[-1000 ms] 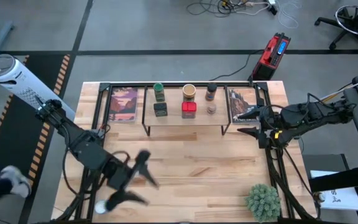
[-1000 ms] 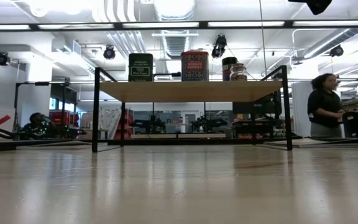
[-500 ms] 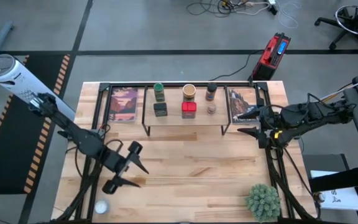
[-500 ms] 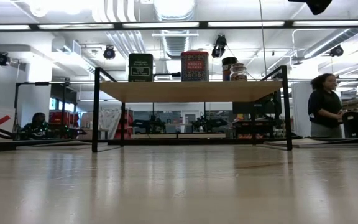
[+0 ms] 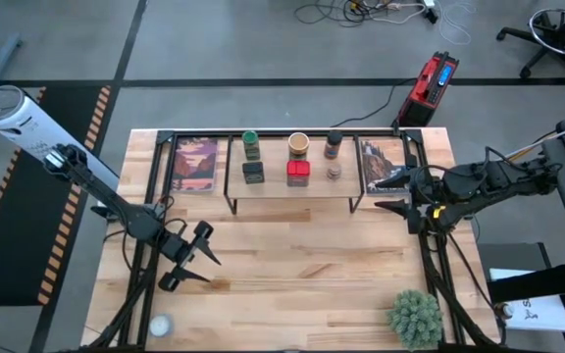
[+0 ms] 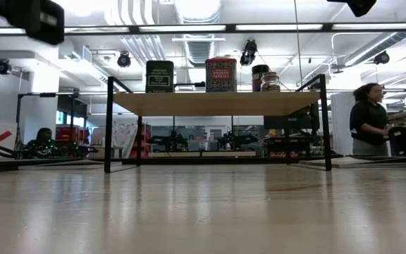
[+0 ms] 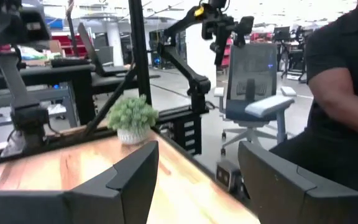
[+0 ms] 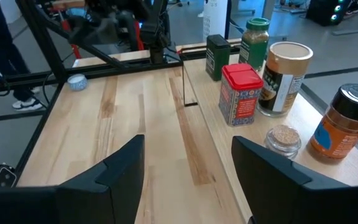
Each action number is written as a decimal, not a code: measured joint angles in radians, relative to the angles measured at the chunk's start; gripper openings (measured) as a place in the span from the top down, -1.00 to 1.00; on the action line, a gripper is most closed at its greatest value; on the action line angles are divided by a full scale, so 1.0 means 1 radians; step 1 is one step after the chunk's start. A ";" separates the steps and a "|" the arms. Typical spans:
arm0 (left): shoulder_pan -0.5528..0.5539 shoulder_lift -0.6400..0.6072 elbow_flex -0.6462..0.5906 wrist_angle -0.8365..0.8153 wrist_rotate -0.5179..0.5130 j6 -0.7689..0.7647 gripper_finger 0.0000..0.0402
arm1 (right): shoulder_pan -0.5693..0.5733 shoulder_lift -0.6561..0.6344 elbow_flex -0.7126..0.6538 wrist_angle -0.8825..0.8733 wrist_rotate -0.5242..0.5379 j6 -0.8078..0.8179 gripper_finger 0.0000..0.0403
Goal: Shelf spices
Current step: Return to Home Position
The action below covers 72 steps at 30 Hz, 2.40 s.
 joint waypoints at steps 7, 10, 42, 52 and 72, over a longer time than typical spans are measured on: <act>0.015 -0.082 -0.170 0.082 0.000 0.023 -0.08 | 0.000 0.000 0.000 0.001 0.000 0.000 -0.13; 0.019 -0.122 -0.215 0.082 -0.001 0.019 -0.10 | 0.000 0.000 0.000 0.001 0.000 -0.001 -0.16; 0.300 -0.749 -0.217 -0.638 0.011 -0.072 -0.06 | 0.000 0.000 0.000 0.005 0.000 -0.001 -0.11; 0.527 -0.821 -0.217 -0.651 0.075 -0.255 -0.05 | 0.000 0.000 0.000 0.004 0.000 0.000 -0.21; 0.816 -0.821 -0.218 -0.645 0.071 -0.239 -0.18 | 0.000 0.000 0.000 0.004 0.000 0.000 -0.13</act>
